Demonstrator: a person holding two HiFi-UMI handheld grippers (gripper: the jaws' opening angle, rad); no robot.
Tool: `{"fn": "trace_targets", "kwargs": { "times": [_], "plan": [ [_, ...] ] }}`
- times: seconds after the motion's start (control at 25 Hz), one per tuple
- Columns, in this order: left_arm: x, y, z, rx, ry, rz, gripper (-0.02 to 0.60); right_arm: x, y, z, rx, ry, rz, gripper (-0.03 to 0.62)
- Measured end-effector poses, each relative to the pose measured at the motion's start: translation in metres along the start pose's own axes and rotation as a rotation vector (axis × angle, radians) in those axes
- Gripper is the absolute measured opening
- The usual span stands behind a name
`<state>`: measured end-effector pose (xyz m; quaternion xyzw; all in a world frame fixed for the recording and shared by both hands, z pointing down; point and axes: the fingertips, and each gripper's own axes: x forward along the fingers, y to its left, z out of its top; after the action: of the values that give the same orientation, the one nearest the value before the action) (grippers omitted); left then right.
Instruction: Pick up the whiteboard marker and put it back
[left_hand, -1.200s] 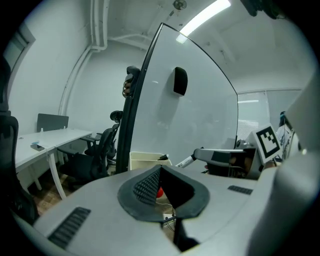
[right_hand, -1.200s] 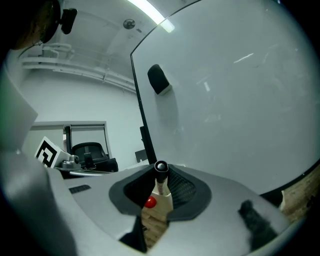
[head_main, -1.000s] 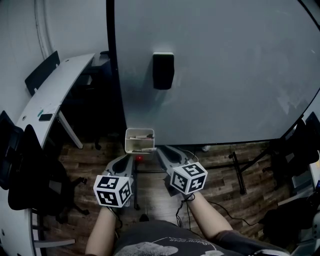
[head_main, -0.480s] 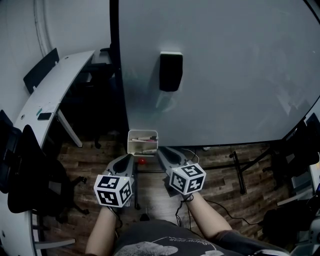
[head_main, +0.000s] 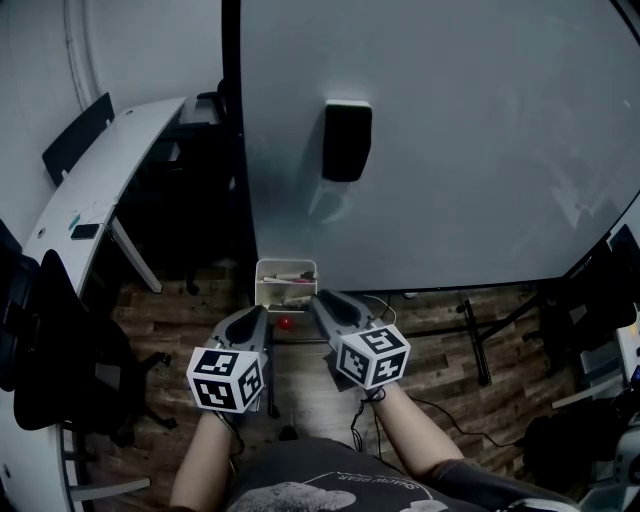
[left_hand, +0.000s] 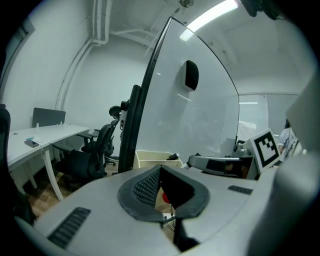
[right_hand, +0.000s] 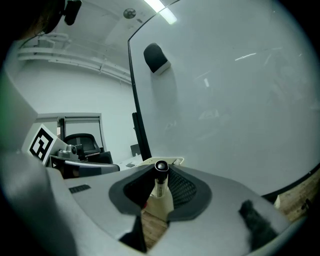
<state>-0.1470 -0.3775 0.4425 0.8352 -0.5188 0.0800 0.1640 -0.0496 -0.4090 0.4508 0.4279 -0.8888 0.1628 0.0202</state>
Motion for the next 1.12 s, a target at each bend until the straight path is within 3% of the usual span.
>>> {"fn": "trace_targets", "kwargs": {
  "times": [0.36, 1.12],
  "plan": [
    [-0.005, -0.003, -0.001, 0.005, -0.003, -0.004, 0.014, -0.006, 0.005, -0.006, -0.022, 0.022, 0.011, 0.089],
    [-0.042, -0.046, -0.007, 0.021, -0.034, 0.008, 0.014, -0.071, 0.006, 0.021, -0.008, -0.090, -0.023, 0.089]
  ]
}}
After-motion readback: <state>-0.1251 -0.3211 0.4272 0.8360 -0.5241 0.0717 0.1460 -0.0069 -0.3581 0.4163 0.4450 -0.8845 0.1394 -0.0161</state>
